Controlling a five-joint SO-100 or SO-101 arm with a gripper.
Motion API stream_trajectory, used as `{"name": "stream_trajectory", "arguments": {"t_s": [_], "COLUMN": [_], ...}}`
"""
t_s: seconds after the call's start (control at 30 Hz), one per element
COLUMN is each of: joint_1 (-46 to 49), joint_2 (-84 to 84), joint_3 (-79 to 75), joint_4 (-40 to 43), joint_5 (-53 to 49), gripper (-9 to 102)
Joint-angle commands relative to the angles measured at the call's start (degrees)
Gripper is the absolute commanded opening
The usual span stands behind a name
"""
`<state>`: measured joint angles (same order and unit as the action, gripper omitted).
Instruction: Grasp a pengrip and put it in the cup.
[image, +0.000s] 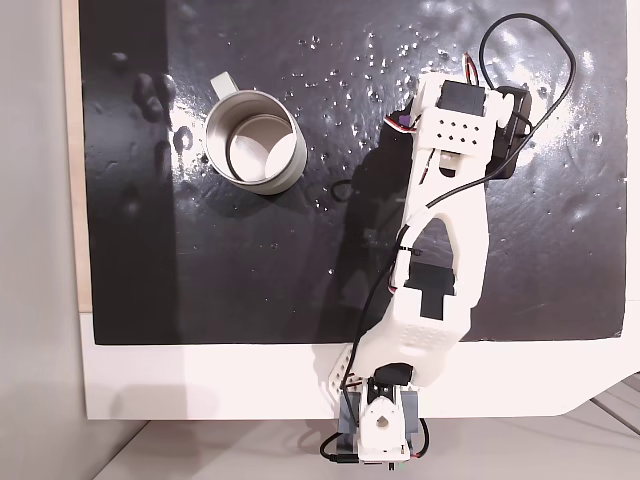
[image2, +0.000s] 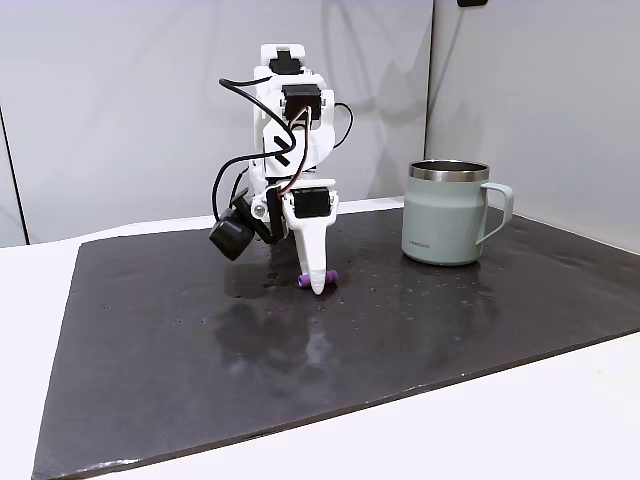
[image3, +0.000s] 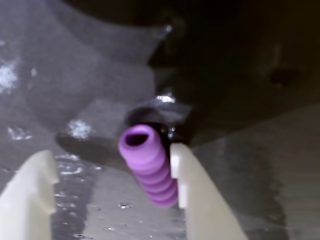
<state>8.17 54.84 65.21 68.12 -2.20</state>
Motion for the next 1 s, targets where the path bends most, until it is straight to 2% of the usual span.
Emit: {"name": "stream_trajectory", "arguments": {"t_s": [0.0, 0.13, 0.3, 0.77, 0.97], "joint_1": [0.70, 0.88, 1.58, 2.20, 2.99], "joint_2": [-0.97, -2.02, -0.62, 23.20, 28.39], "joint_3": [-3.69, -3.34, -4.04, -12.57, -20.39], "joint_4": [0.18, -0.35, 0.44, 12.83, 17.31], "joint_5": [-0.53, -0.79, -0.79, 0.88, 0.62], "gripper": [15, 0, 0, 0, 0]}}
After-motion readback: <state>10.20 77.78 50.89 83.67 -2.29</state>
